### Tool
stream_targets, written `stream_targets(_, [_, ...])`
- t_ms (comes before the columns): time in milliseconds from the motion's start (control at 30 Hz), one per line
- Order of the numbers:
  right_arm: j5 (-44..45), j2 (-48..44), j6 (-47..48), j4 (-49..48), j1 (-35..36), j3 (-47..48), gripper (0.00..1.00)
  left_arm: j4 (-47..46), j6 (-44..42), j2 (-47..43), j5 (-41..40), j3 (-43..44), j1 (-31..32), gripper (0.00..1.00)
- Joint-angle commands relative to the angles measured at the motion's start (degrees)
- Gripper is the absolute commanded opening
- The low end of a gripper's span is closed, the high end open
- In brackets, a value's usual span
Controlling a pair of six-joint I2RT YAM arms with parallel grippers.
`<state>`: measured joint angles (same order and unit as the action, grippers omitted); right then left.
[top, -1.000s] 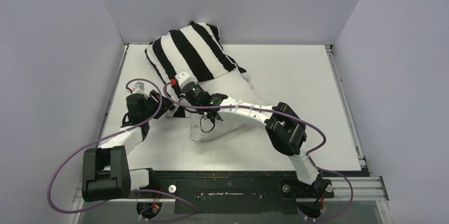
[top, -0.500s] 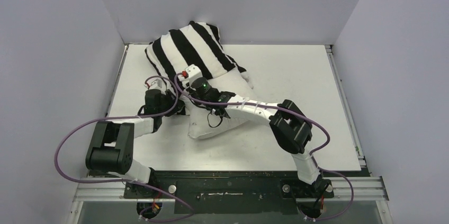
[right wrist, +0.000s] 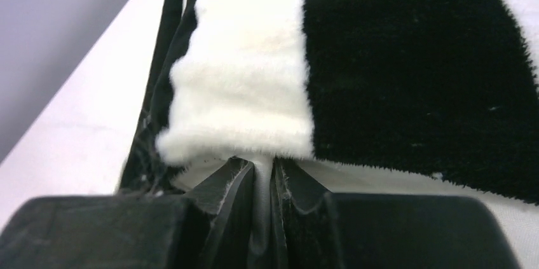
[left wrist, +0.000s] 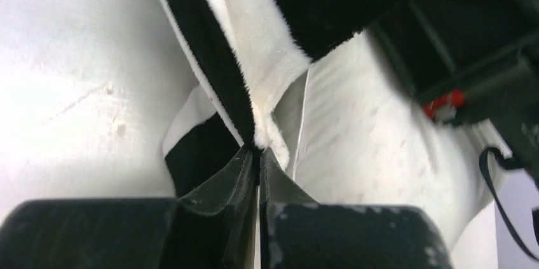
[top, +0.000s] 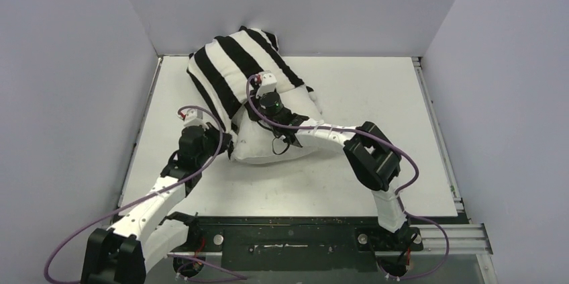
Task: Put the pillow into the pillowcase
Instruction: Stuff the pillow into the pillowcase.
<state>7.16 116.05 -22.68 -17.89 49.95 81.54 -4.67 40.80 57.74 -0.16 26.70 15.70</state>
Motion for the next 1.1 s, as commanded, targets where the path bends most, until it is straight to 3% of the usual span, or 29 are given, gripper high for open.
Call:
stream_targets(0, [7.2,4.7,-6.3,-11.5,-3.7,1.7,0.0,8.7,6.4,-5.7,-1.4,-4.5,3.6,0.0])
stream_targets(233, [9.9,7.5,-14.0,-22.1,-5.6,-1.9,0.0,9.5,11.9,-5.8,-3.3,-7.2,7.7,0.0])
stream_targets(433, [-2.9,11.4,-8.7,-43.5,-8.5,-9.0,0.0,17.2,16.2,-13.0,-9.9,-7.2,11.6,0.0])
stream_targets(633, [-14.6,11.0,-5.4,-49.1,-10.1,-12.8,0.01,23.2,18.7,-18.4,-16.7,-6.3,14.1,0.0])
stream_targets(767, [-17.6,4.1,-4.4,-44.5,-10.2,-17.5,0.23,18.7,13.1,-18.2,-15.1,-4.9,14.5,0.0])
stream_targets(833, [-18.9,-0.7,-4.0,-41.9,-10.3,-20.6,0.29,16.5,6.4,-16.7,-15.0,-1.8,14.4,0.12])
stream_targets(933, [-23.6,-7.7,-5.5,-37.5,-11.0,-25.4,0.45,13.9,-4.5,-12.5,-16.4,5.2,14.3,0.35])
stream_targets(1067, [-25.8,-17.9,-5.3,-29.0,-12.0,-29.5,0.59,10.7,-18.4,-3.9,-16.7,16.7,13.9,0.47])
